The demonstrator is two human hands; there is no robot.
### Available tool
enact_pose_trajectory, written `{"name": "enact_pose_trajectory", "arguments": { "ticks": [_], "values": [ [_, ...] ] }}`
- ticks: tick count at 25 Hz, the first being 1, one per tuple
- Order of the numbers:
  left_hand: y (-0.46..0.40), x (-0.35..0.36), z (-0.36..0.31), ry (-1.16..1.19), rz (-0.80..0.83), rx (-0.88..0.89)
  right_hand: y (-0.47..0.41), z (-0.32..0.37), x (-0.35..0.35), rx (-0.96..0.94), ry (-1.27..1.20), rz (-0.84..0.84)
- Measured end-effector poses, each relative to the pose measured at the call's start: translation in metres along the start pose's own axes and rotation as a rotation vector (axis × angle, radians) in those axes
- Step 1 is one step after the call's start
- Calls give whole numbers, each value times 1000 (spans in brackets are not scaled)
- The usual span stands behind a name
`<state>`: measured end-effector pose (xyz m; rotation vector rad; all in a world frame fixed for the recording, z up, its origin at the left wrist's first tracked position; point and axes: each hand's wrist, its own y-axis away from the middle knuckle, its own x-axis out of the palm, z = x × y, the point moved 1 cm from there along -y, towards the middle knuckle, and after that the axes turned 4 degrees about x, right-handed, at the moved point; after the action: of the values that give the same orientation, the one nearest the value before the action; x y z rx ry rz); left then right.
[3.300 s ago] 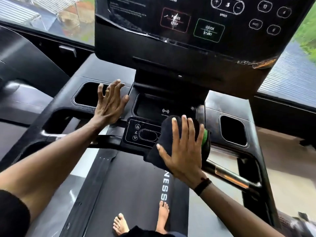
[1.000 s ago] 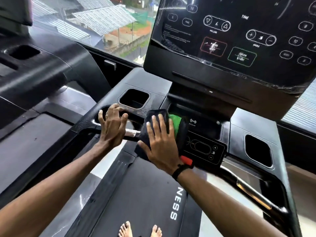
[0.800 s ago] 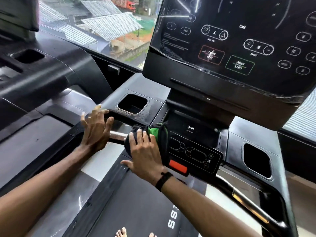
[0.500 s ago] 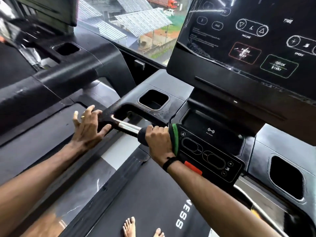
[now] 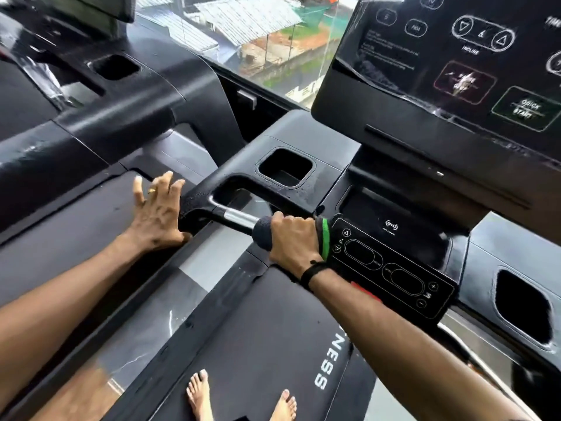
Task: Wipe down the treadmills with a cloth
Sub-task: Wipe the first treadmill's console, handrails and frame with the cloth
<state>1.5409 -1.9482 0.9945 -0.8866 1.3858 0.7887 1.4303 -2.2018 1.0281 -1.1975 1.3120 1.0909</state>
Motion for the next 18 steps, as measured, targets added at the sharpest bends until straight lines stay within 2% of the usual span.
{"name": "enact_pose_trajectory", "arguments": {
  "ticks": [7, 18],
  "values": [
    [-13, 28, 3, 129, -16, -73, -16, 7, 4, 83, 16, 46],
    [-13, 29, 8, 249, -55, -5, -57, 69, 11, 68, 32, 23]
  ]
}}
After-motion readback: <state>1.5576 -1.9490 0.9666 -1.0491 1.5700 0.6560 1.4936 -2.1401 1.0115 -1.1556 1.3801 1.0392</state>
